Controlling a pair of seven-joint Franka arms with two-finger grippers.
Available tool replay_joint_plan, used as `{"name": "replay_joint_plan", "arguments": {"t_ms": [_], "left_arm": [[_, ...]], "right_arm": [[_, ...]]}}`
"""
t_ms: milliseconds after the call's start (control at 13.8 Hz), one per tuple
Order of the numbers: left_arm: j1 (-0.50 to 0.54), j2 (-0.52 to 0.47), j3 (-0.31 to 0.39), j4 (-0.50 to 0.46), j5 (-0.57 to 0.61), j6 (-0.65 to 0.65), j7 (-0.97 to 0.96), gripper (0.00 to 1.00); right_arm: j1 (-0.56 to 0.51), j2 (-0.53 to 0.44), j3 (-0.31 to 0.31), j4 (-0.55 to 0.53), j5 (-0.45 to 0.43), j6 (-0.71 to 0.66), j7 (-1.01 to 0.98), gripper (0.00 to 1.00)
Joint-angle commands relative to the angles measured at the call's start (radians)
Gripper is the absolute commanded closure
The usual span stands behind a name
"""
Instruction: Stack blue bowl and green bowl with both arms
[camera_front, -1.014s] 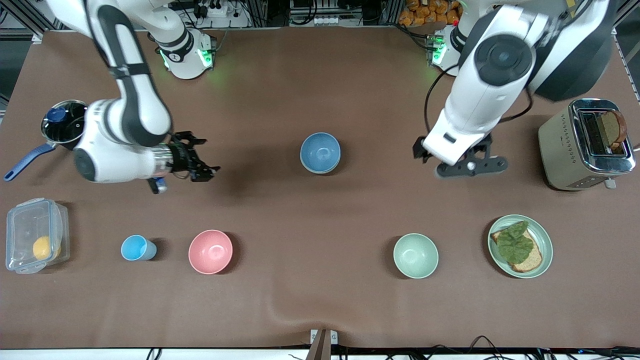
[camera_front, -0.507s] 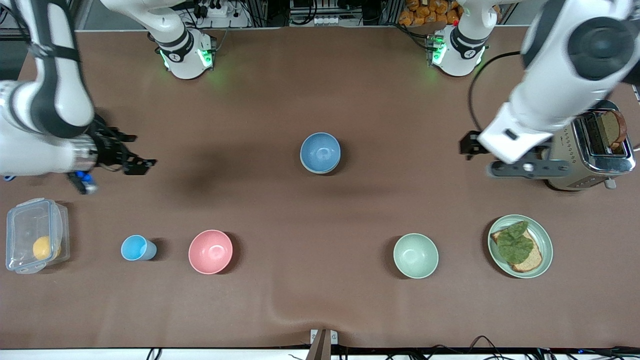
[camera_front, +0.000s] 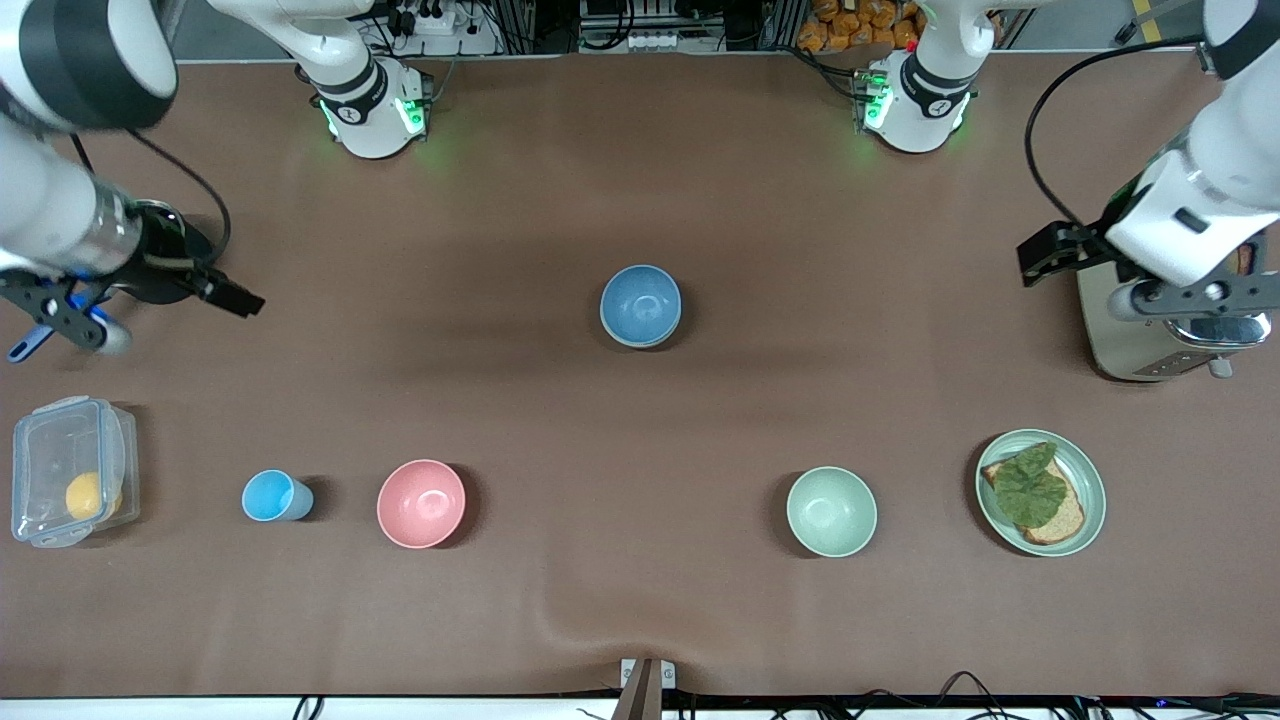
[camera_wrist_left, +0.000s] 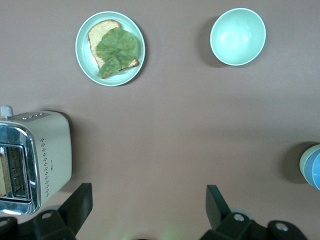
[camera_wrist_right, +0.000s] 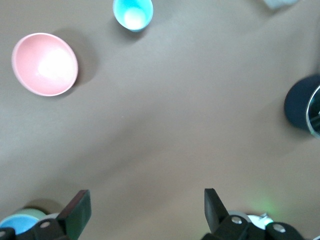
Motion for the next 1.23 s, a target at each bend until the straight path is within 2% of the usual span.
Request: {"name": "replay_joint_plan", "arguments": {"t_ms": [0,217,362,652,797,1159], "left_arm": [[-0.063,-0.084,0.064,-0.108,-0.022,0.029,0.024,0.00],[-0.082,-0.141,0.098,-0.166,-0.022,0.047,0.076,0.00],[-0.083,-0.147,0.100,-0.157,-0.021,0.047,0.108,0.00],[-0.079,-0.150,0.101,-0.137,-0.024,0.047,0.223,0.00],[-0.083,-0.143,0.101,-0.124,-0.021,0.050,0.210,0.00],[-0.089,-0.146,0.101,-0.120,-0.025,0.049,0.208,0.00]], "right_arm": [[-0.059,-0.032,0.001,0.007,-0.016,0.000,-0.198,0.00],[-0.066,-0.026,-0.087,0.071,-0.005,0.016,-0.448,0.00],[-0.063,-0.027,-0.119,0.079,-0.005,0.028,-0.541,0.00],[-0.074,-0.029,-0.121,0.131,-0.007,0.017,-0.611,0.00],[-0.076,-0.029,-0.125,0.128,-0.007,0.014,-0.679,0.00],[-0.074,-0.031,-0.130,0.122,-0.005,0.002,-0.692,0.00]]}}
